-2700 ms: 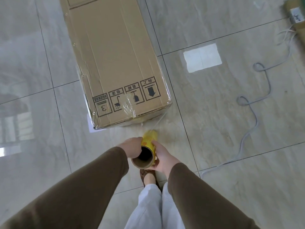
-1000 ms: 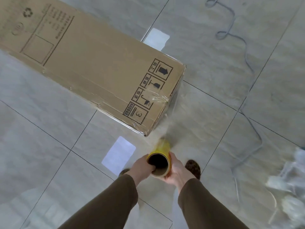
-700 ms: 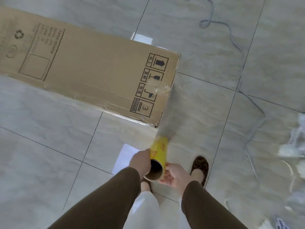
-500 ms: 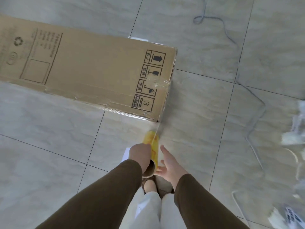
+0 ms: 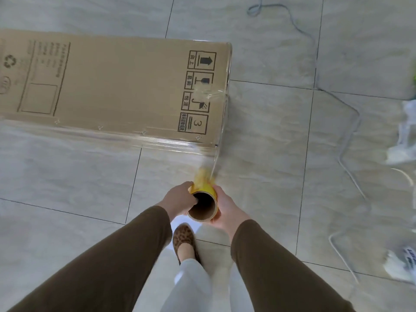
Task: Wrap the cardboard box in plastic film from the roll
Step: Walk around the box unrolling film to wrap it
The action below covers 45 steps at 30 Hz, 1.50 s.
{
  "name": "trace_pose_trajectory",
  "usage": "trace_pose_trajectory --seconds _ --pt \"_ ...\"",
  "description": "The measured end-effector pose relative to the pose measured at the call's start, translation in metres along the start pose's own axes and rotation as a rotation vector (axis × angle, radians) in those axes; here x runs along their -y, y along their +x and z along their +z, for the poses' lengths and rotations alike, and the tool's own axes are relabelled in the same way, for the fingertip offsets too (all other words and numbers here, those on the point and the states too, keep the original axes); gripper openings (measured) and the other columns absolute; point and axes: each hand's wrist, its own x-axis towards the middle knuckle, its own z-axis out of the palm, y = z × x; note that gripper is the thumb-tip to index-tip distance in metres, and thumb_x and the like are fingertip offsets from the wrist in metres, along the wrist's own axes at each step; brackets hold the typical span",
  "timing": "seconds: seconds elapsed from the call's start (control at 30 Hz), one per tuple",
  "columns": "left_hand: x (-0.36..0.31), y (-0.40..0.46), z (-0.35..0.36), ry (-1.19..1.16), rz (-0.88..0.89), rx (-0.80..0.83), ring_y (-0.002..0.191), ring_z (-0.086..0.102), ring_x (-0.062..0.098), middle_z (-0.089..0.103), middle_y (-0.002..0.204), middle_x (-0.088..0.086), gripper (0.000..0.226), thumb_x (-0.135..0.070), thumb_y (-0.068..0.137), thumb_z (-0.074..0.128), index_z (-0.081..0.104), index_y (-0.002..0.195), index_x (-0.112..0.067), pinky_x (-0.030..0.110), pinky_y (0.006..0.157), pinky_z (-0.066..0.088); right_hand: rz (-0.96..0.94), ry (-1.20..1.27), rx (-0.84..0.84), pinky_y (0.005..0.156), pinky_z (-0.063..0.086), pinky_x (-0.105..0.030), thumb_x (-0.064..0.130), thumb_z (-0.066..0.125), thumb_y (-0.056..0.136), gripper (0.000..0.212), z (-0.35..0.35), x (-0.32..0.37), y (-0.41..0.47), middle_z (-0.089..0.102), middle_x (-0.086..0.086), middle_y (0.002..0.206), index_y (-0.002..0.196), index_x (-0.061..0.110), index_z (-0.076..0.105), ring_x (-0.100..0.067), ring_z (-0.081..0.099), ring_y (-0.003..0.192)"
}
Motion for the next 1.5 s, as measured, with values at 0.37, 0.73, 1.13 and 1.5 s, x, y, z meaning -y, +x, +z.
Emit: trace_pose_trajectory --seconds 0.37,0.73,1.13,1.5 --pt "0.053 -0.004 -0.036 -0.014 -0.009 0.041 0.059 0.071 0.029 0.068 0.093 0.016 0.044 -0.004 0.087 0.037 0.048 0.127 -0.014 0.034 0.054 0.06 -0.113 0.161 -0.054 0.044 0.06 -0.042 0.047 0.049 0.107 0.05 0.044 -0.065 0.027 0.071 -0.026 0.104 0.125 0.002 0.061 -0.041 0.075 0.057" --pt "0.092 0.006 -0.103 1.05 0.399 0.027 0.093 0.063 0.029 0.064 0.1 0.006 0.047 -0.009 0.089 0.045 0.044 0.135 -0.019 0.034 0.063 0.039 -0.161 0.201 -0.078 0.07 0.063 -0.042 0.058 0.054 0.101 0.043 0.117 -0.111 0.049 0.07 -0.022 0.113 0.104 0.017 0.065 -0.036 0.071 0.099" --pt "0.089 0.027 -0.125 1.069 0.391 0.112 0.1 0.063 0.027 0.064 0.109 0.0 0.065 -0.012 0.086 0.043 0.03 0.147 -0.029 0.034 0.068 0.047 -0.154 0.278 -0.025 0.089 0.06 -0.06 0.062 0.059 0.096 0.065 0.145 -0.119 0.073 0.068 -0.019 0.13 0.152 0.034 0.044 -0.04 0.072 0.111" --pt "0.098 0.051 -0.189 0.809 0.331 0.211 0.081 0.068 0.028 0.066 0.106 0.009 0.045 -0.002 0.082 0.036 0.057 0.118 -0.019 0.032 0.061 0.057 -0.187 0.546 -0.055 0.089 0.06 -0.058 0.061 0.06 0.096 0.062 0.209 -0.105 0.069 0.065 -0.02 0.131 0.146 0.026 0.048 -0.04 0.069 0.111"
